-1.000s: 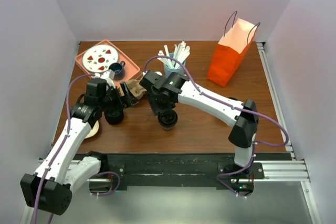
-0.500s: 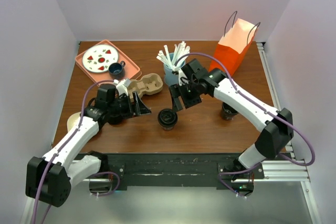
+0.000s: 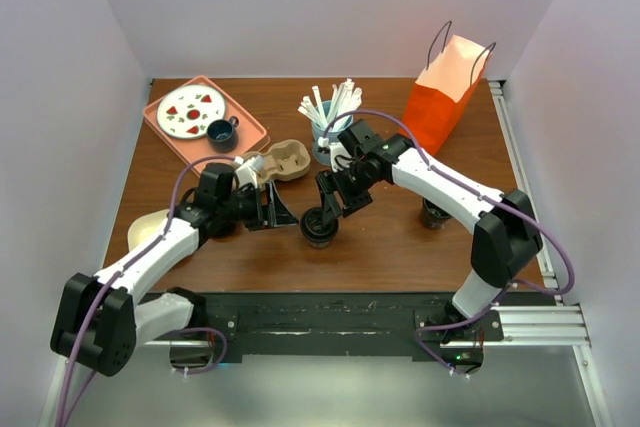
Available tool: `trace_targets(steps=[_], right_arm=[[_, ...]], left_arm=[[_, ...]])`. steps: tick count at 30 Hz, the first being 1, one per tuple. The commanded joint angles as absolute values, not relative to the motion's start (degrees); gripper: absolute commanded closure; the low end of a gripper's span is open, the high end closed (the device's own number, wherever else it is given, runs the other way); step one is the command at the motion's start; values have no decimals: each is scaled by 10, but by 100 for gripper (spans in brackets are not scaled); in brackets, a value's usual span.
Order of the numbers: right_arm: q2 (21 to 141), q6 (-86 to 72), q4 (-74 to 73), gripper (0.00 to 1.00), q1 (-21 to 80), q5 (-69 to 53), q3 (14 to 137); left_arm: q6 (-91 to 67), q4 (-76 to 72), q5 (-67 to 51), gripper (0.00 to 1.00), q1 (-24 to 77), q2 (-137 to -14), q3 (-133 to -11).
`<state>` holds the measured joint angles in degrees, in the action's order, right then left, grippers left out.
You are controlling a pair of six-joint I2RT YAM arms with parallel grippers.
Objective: Pack the takeout coffee
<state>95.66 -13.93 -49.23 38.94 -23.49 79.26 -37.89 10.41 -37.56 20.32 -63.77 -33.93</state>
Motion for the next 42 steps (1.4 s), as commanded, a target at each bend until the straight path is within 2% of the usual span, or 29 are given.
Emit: trace_targets(steps=[1,14,24,35,42], right_arm=[[966,-128,-468,33,389,-258,801],[1000,-124,-465,37,389,-245,805],[1012,-127,-457,48,389,-236,810],[1016,-137,-438,53,388,-224,787],[1019,-131,-436,55,388,-218,777]], left_arm=[[-377,57,-394,29,211,-654,-330],[-370,37,-393,32,226,-693,-335],[-359,28,-383,35,229,-722,-346],[-349,46,-359,42,229,-737,-357],[-354,106,-313,34,229,-713,-398]])
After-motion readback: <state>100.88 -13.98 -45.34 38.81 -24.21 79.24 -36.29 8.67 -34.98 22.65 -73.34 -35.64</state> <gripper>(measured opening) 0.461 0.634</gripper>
